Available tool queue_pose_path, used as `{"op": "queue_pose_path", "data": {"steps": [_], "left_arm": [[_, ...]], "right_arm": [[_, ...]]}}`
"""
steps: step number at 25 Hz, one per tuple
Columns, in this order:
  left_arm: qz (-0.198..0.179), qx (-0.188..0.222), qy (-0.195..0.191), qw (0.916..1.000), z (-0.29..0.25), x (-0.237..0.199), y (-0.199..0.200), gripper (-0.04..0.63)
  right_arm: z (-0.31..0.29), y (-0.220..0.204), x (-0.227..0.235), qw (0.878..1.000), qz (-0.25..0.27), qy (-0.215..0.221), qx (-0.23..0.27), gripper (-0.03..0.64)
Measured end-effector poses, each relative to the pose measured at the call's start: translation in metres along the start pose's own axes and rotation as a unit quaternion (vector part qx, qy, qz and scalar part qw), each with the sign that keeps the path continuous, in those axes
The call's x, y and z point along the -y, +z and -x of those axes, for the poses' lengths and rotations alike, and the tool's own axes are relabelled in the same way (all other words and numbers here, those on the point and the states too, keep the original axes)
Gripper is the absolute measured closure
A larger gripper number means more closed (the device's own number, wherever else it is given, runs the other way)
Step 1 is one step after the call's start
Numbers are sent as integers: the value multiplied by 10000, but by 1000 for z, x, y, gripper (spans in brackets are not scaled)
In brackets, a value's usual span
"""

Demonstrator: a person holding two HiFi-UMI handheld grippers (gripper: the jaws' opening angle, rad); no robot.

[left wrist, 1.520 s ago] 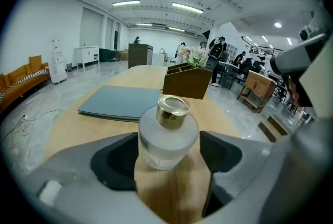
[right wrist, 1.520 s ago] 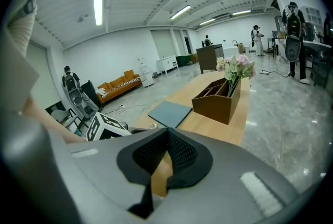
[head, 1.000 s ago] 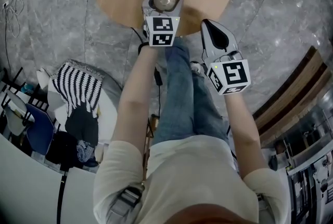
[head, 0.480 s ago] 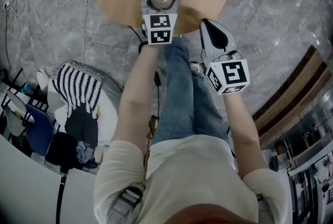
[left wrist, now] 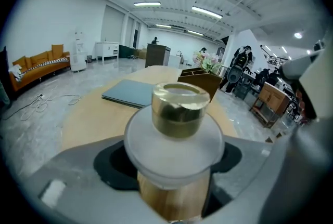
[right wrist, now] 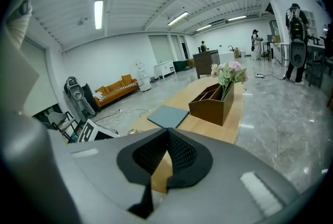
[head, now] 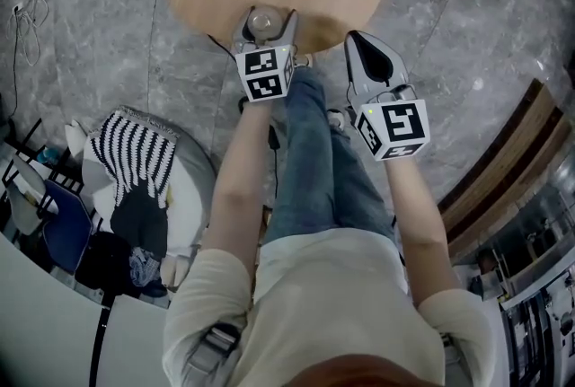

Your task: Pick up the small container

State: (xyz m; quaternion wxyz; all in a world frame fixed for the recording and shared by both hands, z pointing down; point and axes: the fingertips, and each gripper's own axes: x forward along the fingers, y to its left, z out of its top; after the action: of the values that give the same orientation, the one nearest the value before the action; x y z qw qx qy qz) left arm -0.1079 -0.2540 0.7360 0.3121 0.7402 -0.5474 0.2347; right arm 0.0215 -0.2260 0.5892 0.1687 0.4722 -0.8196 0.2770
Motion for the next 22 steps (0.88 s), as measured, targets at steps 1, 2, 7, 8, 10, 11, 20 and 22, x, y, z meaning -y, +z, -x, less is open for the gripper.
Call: {"op": "queue_pose_path", "data": {"steps": [1, 2, 7, 8, 10, 11, 20, 22], "left_arm": [[-9, 26, 4, 10000, 6, 1, 1, 239], [-34, 54, -3, 10000, 12, 4, 1, 239], [-35, 227, -155, 9996, 44, 20, 7, 239], [-8, 274, -197, 9994, 50, 24, 9, 239], [-20, 382, -261, 9989, 64, 32, 12, 239], [-41, 436, -285, 9986, 71, 36, 14, 239], [-157, 789, -396, 9960, 147, 73, 18, 239], [-189, 858, -419, 9952, 164, 81, 19, 239]], "right_arm": [[3, 2, -3, 10000, 12, 7, 22, 618], [7, 3, -5, 10000, 21, 11, 46, 618], [31, 5, -21, 9998, 86, 52, 145, 618], [37, 4, -24, 9998, 111, 60, 160, 618], [48, 4, -29, 9996, 169, 59, 199, 618], [54, 5, -31, 9996, 190, 50, 227, 618], [128, -4, -59, 9988, 327, 30, 362, 618], [145, -5, -64, 9987, 308, 16, 393, 618]]}}
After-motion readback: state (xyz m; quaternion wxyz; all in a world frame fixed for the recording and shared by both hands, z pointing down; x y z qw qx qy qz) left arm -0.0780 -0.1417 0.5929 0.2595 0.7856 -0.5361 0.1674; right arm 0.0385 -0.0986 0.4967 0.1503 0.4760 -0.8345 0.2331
